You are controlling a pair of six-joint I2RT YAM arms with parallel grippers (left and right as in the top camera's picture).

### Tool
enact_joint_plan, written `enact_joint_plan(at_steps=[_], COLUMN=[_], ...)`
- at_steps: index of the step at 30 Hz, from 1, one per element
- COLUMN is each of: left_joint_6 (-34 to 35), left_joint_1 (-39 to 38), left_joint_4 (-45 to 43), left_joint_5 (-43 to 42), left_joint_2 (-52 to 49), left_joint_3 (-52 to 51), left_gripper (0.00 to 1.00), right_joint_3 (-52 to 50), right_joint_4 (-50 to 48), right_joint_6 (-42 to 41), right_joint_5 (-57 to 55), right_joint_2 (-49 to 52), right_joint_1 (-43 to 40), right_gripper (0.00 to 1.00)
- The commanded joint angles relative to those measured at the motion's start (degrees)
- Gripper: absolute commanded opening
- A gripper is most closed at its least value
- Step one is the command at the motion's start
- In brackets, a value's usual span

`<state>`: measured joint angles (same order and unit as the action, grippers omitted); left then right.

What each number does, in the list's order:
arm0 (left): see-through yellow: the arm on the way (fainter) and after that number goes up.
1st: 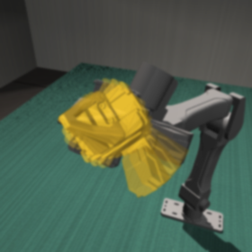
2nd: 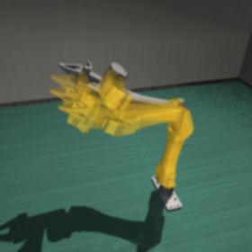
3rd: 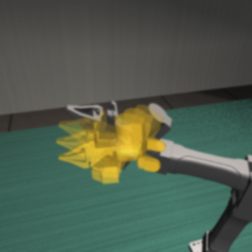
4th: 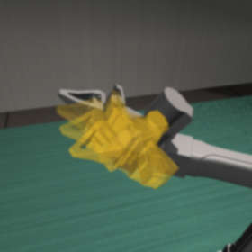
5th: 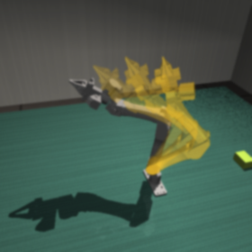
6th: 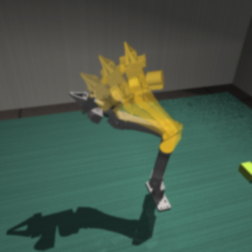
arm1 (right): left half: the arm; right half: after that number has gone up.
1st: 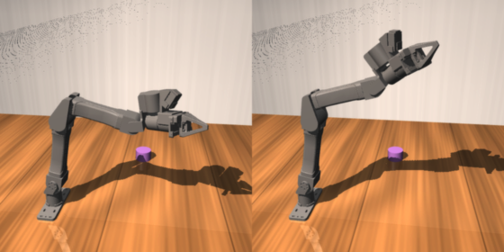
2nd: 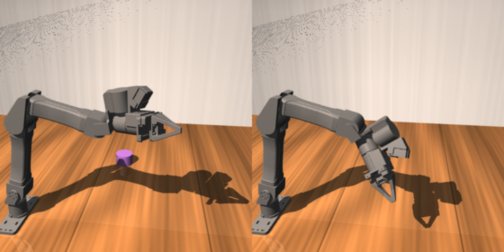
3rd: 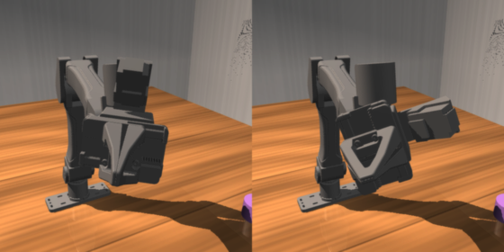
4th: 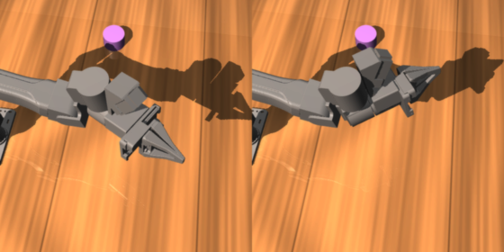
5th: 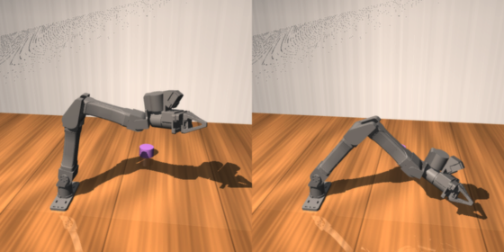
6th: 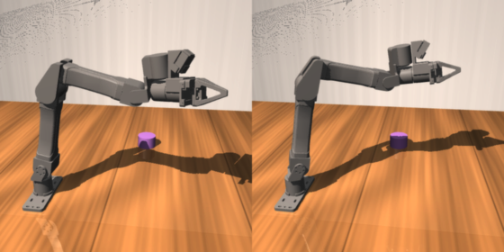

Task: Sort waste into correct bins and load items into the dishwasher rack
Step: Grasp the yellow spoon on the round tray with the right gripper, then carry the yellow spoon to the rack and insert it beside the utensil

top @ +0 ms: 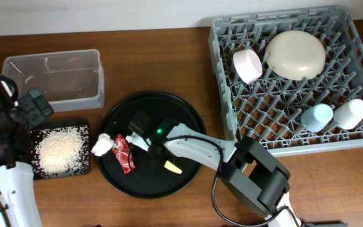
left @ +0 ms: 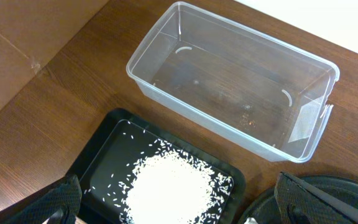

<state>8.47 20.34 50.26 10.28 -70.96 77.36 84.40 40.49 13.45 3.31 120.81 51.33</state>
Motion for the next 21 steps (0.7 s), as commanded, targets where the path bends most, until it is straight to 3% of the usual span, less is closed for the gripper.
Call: enact_joint_plan(at_steps=[1,3,12,16,21], left_joint_6=[0.5,0.5,0.5,0.5,0.5], left_joint_1=[0.3,0.3,0.3,0.3,0.3], left_joint_4=[0.0,0.0,0.0,0.0,0.0], left_joint_5=[-0.4,-0.4,-0.4,-0.4,-0.4], left_joint_2=[0.9,0.9,0.9,0.9,0.9], left_joint_3=[0.3,0.3,0.3,0.3,0.3], left_gripper=[0.99,0.99,0.99,0.99,0.99], right_joint_3=[-0.5,-0.2,7.3,13.8,28.5], right_joint_4=[-0.5,-0.4,8.6,15.5,28.5], right_joint_6=[-0.2,-0.3,-4.9,-12.9,-22.1], right_joint_5=[-1.0,-2.7,-11.9,-20.8,-21.0], right_joint_2=[0.8,0.7,-0.9,-2.8,-2.9], right_joint_1=[0.0,0.0,-0.3,-2.8,-12.4], right_gripper=[0.22,0.15,0.09,0.09,0.09])
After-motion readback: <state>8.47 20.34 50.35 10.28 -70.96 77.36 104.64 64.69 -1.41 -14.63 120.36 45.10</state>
